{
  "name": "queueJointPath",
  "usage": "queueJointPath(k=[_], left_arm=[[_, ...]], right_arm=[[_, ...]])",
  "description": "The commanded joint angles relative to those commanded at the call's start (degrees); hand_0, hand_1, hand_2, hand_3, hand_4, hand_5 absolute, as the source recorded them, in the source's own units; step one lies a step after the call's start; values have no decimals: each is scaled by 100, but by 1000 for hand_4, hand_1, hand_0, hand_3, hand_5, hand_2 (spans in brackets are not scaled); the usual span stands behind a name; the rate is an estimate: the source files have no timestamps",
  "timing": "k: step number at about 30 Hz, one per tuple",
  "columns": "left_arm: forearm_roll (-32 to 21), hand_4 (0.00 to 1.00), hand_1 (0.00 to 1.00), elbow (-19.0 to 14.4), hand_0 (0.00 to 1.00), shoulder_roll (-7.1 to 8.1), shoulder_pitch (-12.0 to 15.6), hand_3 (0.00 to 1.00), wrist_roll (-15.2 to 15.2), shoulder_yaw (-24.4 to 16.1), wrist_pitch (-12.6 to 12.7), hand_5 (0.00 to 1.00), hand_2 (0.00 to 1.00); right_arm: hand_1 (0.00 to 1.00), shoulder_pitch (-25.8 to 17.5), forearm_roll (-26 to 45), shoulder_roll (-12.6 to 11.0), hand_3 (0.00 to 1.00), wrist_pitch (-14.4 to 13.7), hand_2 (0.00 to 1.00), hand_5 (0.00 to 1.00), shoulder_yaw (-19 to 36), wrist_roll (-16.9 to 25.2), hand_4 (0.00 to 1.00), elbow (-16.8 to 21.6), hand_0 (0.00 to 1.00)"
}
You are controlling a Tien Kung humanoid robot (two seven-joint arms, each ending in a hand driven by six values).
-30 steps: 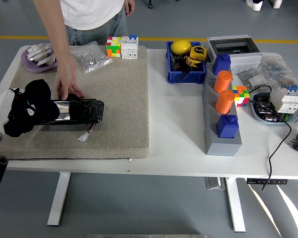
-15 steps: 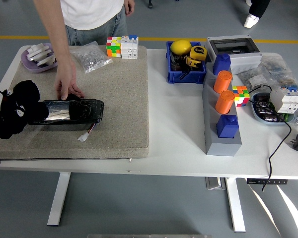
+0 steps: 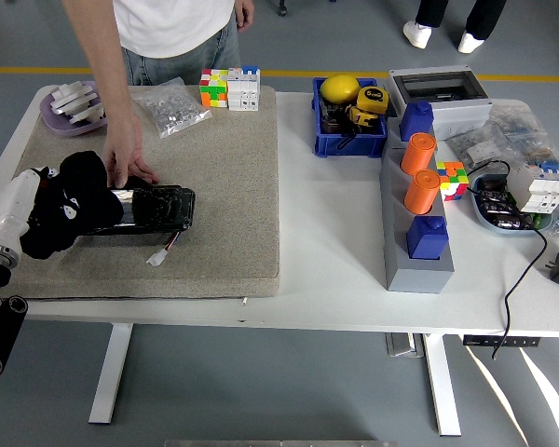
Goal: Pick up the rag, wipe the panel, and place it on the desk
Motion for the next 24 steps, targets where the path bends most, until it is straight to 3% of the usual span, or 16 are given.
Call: queueJointPath(k=[24], left_arm=[[-270,2,178,-375,298,-475,-157,375,71,1392,-23,2,557]], right_arm=[[626,3,32,-30,626,27,685,519,-57,2,998,0,758]])
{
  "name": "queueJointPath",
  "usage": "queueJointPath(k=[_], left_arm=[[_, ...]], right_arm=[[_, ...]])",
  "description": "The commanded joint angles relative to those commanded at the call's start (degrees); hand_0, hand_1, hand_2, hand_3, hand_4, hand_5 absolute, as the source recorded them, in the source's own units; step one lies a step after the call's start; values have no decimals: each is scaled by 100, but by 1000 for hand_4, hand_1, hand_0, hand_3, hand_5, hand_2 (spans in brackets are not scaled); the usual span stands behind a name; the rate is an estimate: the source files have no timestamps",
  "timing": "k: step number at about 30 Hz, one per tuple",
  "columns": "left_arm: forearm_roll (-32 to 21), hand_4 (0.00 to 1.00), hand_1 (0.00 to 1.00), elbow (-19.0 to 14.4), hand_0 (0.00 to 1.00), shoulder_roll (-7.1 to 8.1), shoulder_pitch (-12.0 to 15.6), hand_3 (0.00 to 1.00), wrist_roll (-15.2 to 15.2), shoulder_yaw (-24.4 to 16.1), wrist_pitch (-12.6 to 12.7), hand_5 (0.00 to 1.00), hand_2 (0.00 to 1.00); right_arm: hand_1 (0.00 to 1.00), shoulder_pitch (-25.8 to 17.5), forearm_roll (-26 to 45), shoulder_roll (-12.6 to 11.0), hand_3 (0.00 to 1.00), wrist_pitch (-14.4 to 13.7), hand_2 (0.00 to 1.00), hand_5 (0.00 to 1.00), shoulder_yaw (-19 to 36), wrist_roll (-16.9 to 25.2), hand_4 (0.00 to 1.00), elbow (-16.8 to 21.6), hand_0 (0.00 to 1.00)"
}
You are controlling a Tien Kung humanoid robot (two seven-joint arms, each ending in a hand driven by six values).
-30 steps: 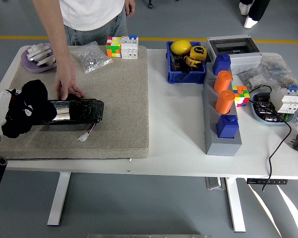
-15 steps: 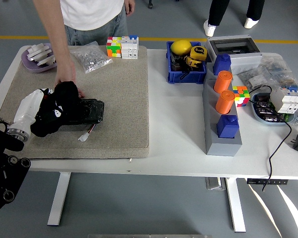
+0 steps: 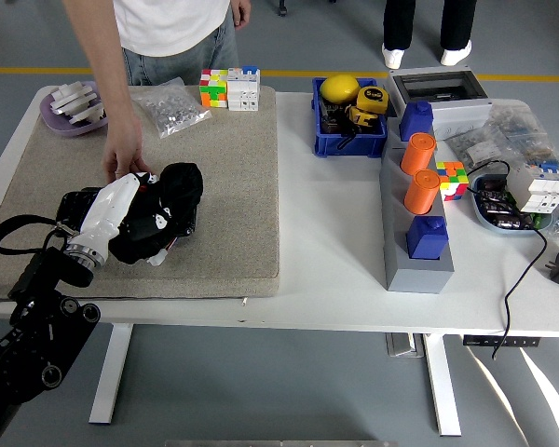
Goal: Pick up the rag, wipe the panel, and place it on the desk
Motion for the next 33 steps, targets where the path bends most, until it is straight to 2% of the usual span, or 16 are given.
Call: queueJointPath(k=[6,13,24,33], left_arm=[[-53,2,178,-107,298,-58,7,376,10,135,11,2,557],[-76,2,177,-86,298,-51,13,375,-5,30,29,2,557],[-35,2,178,112,299,-46,154,375,-70,-554,54,2,556],[92,2,178,372,306,104,138,374,-75,-1018,45,2,555]], right_arm=[[627,-5,3,-5,627,0,685,519,-12,-12,998,0,757],[627,-3,-6,0,627,7,685,520,-26,-6,998,0,758],[626,-16,16,-9,627,11,685,522,-53,-20,998,0,759],[625,-8,-18,-3,627,18,685,522,-26,-18,998,0,759]])
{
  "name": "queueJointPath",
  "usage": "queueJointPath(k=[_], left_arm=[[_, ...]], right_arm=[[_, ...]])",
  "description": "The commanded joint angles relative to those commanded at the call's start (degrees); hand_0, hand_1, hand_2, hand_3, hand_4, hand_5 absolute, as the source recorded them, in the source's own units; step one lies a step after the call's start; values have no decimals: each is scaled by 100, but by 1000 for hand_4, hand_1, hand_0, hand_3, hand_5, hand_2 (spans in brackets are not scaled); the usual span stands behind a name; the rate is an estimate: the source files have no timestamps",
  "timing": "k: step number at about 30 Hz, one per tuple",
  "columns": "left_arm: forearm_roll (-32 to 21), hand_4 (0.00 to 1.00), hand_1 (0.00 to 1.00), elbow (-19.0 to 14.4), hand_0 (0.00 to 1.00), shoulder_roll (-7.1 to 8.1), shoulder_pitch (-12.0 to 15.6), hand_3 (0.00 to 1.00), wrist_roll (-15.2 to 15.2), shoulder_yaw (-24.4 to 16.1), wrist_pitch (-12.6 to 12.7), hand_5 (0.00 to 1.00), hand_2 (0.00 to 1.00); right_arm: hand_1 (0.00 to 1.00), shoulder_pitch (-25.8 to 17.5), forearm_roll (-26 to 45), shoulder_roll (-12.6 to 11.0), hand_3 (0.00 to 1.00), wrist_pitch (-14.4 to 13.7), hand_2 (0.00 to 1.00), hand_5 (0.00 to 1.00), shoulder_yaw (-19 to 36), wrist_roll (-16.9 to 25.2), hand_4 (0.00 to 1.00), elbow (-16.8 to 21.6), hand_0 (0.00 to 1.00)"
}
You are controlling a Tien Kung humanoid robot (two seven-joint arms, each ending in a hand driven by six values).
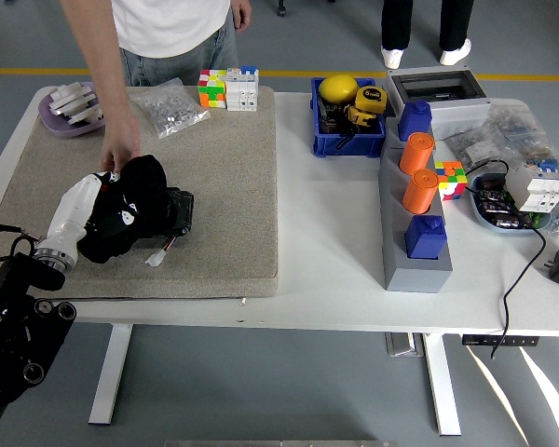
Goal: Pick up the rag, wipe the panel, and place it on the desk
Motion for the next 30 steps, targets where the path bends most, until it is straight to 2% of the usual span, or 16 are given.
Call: queueJointPath(k=[7,16,24,30], left_arm=[[165,2,178,99,306,105,-26,375,11,-461,-11,2,555],[225,2,178,260,306,306,-95,374,10,-814,-31,2,554],[508,2,179,361,306,476,-120,374,1,-994,-22,2,551],[650,2,179,380,306,576,-140,374,23,-872,-43,2,549]], right_arm=[[625,9,23,7,627,4,685,523,-17,-1,998,0,758],[623,22,25,4,627,11,685,524,-10,3,998,0,758],[623,16,60,2,628,42,685,523,-46,8,998,0,759],[623,28,40,5,628,55,685,527,-20,39,998,0,759]])
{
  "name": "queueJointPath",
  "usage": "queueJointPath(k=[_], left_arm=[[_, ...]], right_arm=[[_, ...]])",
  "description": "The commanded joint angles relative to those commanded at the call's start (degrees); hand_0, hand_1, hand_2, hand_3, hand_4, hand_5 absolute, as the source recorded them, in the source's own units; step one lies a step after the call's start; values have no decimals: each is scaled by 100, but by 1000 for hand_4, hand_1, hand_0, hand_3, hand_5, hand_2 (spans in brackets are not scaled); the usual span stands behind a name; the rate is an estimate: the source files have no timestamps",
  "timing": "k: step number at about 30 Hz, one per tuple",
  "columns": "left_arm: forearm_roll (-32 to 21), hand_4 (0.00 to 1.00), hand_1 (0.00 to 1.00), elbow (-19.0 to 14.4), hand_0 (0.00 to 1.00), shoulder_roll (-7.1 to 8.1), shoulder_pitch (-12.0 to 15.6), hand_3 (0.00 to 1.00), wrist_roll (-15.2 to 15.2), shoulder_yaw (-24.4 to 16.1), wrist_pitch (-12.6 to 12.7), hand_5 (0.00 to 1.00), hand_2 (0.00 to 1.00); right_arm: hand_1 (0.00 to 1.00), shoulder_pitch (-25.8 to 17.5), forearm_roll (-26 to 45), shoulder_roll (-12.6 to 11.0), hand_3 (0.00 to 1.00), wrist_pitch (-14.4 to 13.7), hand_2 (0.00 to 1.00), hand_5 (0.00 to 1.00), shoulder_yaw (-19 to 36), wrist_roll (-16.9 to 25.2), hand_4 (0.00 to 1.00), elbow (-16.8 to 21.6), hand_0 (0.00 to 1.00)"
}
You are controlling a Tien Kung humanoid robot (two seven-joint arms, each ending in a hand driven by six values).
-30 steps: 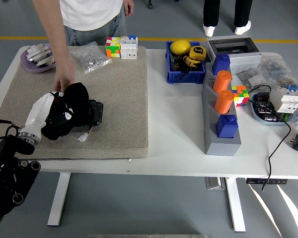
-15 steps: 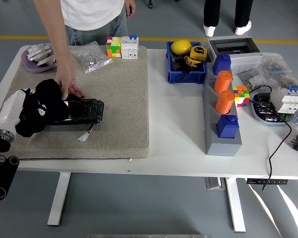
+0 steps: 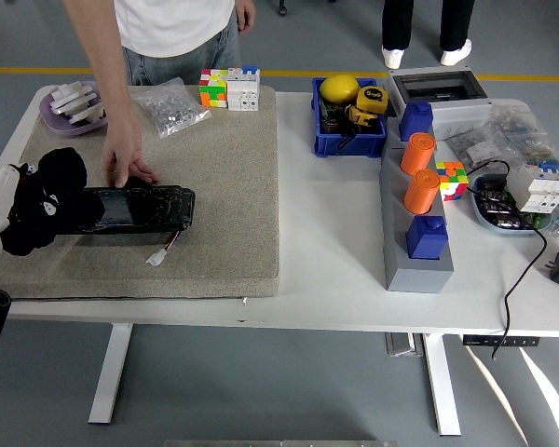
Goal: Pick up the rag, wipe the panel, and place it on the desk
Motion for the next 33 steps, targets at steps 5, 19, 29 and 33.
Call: queueJointPath(k=[5,19,29,33], left_arm=[[95,2,179,-80,305,18,22,373,24,300,6,2,549],[-56,2,180,-434,303,-182,32,374,36,1130,27,2,548],[-139,2,180,-608,303,-274,28,374,45,1676,50,2,543],[-153,2,179,-664,303,-273,-2,373,70,1860,34,2,543]], right_arm=[[622,2,-7,7,630,6,685,526,12,13,998,0,759],[622,0,-34,-12,631,6,685,529,42,4,998,0,759],[621,1,-63,-32,634,11,685,534,42,6,998,0,759],[622,10,-88,-41,633,11,685,535,64,7,998,0,759]])
